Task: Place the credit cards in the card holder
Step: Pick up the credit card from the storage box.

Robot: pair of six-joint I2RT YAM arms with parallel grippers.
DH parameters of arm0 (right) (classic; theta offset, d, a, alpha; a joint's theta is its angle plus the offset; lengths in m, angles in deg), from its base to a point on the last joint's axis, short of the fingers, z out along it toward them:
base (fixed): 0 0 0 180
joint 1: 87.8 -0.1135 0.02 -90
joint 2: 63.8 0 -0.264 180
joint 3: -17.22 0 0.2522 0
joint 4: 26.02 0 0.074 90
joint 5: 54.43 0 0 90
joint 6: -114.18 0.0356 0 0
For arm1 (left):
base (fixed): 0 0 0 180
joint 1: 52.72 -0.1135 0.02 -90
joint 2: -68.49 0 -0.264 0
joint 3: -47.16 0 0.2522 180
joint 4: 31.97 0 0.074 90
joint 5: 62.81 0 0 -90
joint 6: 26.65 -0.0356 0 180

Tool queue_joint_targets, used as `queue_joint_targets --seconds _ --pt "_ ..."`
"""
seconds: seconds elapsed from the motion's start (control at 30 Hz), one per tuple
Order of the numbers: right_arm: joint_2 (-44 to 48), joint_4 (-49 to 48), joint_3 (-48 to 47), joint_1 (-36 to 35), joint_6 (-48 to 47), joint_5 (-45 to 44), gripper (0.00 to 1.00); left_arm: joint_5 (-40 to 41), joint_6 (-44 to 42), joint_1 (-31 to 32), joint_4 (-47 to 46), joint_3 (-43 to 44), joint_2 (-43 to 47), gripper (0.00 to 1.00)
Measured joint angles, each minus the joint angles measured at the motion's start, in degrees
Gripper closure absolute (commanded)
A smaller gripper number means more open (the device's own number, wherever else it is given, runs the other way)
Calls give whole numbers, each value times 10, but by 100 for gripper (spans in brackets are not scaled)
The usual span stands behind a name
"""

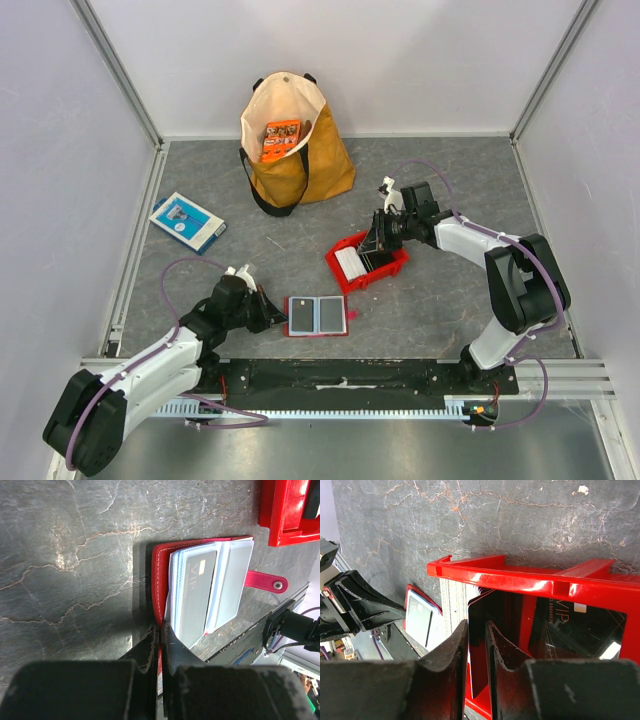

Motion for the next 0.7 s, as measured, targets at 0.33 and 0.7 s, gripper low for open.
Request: queue_joint_targets --seconds 0.33,0.7 --pt "0 3 -1 0 2 0 74 0 0 0 0 0 4 98" --pt "1 24 -2 0 11 -42 78 0 0 0 0 0 4 98"
